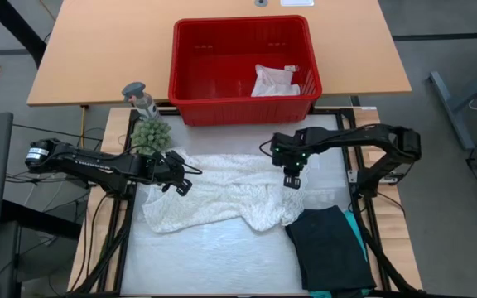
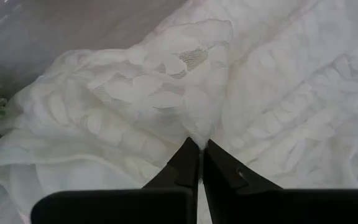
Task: Fold Laundry from Bin
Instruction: Fold the white t-shirt
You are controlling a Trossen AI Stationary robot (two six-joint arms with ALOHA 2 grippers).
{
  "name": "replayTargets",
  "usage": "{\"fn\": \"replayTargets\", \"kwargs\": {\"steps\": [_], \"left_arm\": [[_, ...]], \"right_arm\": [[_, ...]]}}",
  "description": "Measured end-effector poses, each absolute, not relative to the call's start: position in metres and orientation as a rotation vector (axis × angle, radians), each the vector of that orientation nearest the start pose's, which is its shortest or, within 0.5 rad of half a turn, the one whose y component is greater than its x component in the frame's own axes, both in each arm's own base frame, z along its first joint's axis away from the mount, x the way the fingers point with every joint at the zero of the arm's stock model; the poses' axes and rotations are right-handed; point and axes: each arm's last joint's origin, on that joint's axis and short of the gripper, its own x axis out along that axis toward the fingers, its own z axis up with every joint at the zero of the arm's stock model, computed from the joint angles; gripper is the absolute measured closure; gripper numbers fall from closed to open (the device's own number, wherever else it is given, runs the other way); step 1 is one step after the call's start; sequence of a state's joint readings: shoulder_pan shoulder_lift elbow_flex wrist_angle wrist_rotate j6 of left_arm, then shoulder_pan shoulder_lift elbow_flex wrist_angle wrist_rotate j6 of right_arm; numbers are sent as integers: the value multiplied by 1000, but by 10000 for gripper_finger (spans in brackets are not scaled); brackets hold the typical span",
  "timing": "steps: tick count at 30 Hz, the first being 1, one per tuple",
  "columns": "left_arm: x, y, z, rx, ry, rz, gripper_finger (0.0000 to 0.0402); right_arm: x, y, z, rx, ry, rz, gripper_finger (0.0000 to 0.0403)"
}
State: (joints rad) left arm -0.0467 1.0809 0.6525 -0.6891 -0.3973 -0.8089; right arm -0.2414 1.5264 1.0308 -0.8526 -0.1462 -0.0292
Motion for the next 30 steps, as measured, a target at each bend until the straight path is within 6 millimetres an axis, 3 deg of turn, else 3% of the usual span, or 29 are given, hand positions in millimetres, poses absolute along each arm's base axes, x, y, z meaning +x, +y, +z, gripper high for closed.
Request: {"fn": "replayTargets", "kwargs": {"steps": [5,8,13,18,25,30], "left_arm": [[185,3,204,-468,886,730,401],[186,3,205,-471,879,728,401],[186,3,205,-472,877,727,401],[186,3,205,-471,877,728,401],[186,3,205,-468,878,727,401],[186,3,205,-456,882,721,401]], "right_arm": [[265,-43,241,147,1244,-108,366],[263,-27,249,154,1207,-70,364],[265,12,244,126,1245,61,340],[268,43,232,95,1307,126,285],[270,49,230,204,1305,-17,170],[272,34,231,193,1269,-149,140]]}}
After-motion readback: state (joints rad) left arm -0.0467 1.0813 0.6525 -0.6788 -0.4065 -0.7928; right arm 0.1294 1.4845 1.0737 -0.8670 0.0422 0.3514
